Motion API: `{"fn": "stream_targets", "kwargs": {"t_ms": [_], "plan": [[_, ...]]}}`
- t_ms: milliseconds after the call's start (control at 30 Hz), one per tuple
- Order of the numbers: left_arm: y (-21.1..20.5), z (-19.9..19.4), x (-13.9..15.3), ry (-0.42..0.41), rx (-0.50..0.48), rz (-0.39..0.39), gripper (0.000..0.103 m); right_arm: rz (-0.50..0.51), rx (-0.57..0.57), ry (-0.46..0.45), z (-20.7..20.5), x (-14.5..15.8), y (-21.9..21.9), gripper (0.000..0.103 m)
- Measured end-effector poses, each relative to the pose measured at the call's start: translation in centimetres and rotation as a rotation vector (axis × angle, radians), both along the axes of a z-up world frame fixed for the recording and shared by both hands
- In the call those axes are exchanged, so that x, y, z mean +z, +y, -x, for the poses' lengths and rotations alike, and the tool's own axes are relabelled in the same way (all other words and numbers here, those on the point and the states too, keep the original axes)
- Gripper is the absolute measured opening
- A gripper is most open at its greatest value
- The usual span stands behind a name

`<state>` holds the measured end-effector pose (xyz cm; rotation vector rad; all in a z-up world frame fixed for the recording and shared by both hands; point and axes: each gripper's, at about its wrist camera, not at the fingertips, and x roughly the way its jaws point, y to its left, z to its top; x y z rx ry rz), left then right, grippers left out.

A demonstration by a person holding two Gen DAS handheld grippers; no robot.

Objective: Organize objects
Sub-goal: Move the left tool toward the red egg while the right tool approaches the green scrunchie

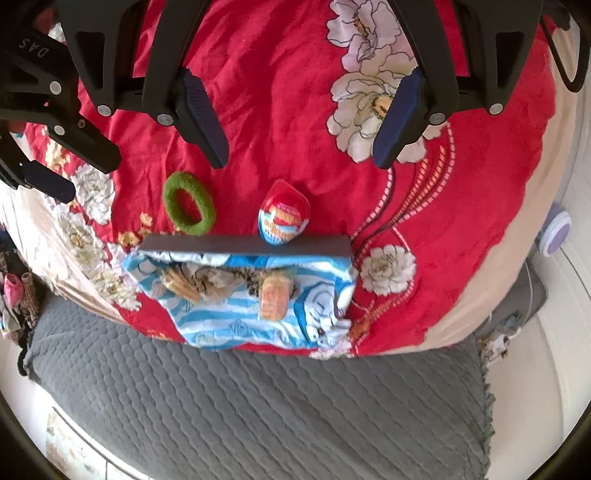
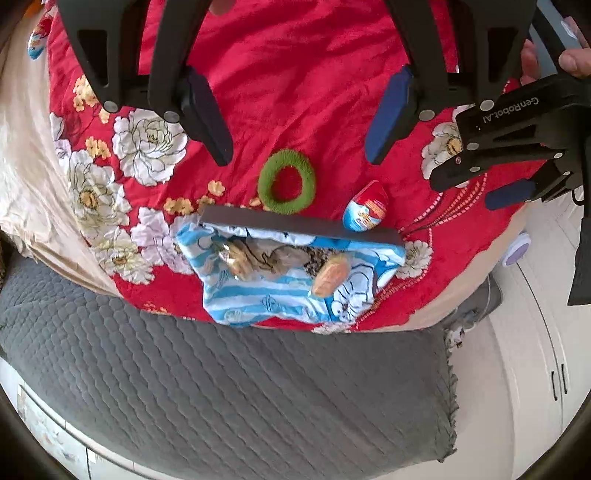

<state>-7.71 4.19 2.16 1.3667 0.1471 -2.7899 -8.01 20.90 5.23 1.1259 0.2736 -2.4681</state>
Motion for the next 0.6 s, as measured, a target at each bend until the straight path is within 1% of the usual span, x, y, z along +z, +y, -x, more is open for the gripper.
{"fn": "stream_targets", "kwargs": {"t_ms": [267, 600], "plan": [[-0.3, 1.1, -1.9, -0.048, 0.006, -0.042, 0.082, -0.024, -0.020, -0.048, 1.3, -2.4, 0.2, 0.073], [-0.7, 2.4, -3.2, -0.070, -0.002, -0.066, 0.085, -0.036, -0.043, -0.074, 3.0, -4.0, 0.0, 0.073]]}}
